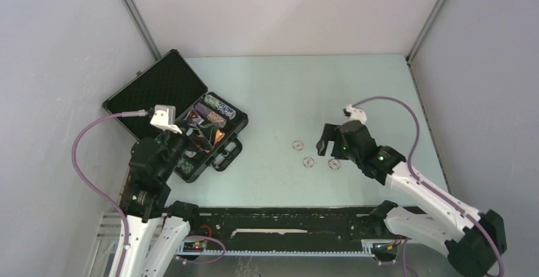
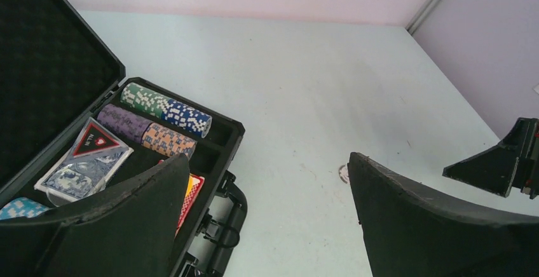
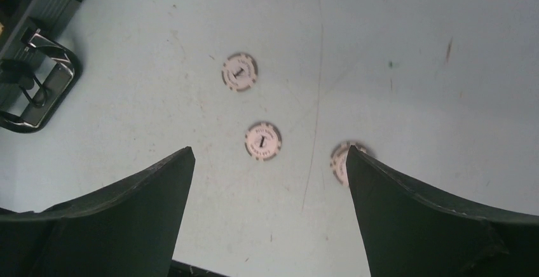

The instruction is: Pack up texas hold em set

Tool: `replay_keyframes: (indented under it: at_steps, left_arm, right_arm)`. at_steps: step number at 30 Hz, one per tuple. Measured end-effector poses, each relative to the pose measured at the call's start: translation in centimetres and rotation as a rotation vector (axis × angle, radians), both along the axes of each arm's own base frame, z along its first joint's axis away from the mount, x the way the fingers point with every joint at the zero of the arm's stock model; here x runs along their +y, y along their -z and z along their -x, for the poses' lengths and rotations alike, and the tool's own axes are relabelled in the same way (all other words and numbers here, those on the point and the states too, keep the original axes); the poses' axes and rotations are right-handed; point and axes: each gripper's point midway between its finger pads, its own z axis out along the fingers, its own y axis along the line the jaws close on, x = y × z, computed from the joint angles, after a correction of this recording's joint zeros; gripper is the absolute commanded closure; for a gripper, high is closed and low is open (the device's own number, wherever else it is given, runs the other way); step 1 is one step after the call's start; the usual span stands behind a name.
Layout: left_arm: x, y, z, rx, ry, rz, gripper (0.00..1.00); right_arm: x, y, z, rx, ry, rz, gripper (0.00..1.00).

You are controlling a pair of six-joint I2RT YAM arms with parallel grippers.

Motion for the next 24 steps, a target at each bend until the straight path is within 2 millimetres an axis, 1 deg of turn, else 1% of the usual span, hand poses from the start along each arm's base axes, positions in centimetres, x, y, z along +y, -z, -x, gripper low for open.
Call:
replay_keyframes:
  at_steps: [1,5,7,9,13,16,18,21,24]
  left_arm:
    - [-0.1,0.2,0.1,0.003,0.006,0.001,0.0]
    - [-0.7,0.3,0.5,-0.005,0.042,0.004,0.0]
    - [-1.2,0.2,0.7,-0.008,0.067,0.005,0.0]
    - [-1.5,0.2,0.9,-0.01,0.088,0.006,0.0]
    - [-1.8,0.2,1.0,-0.009,0.107,0.007,0.0]
    - [-2.0,0.2,1.1,-0.007,0.114,0.006,0.0]
    - [-2.3,0.3,1.2,-0.003,0.128,0.005,0.0]
    - [-2.7,0.4,1.4,0.0,0.15,0.003,0.0]
    - [-3.0,0.5,1.6,0.001,0.169,-0.002,0.0]
  right_arm:
    - [-0.8,0.6,0.5,0.017,0.04,-0.033,0.03]
    - [-4.8,2.6,0.7,0.088,0.21,-0.166,0.04]
    - [-5.6,3.0,0.9,0.12,0.239,-0.194,0.04]
    - [-5.2,3.4,1.2,0.153,0.221,-0.206,0.01]
    - [-3.9,5.4,1.9,0.282,0.171,-0.19,0.0]
    - [-2.8,7.4,2.4,0.385,0.118,-0.127,0.0]
    - [-1.9,8.0,2.7,0.427,0.068,-0.069,0.0]
    - [-0.8,7.6,1.8,0.431,0.026,0.008,0.0]
    - [0.7,6.6,0.5,0.391,-0.014,0.081,0.0]
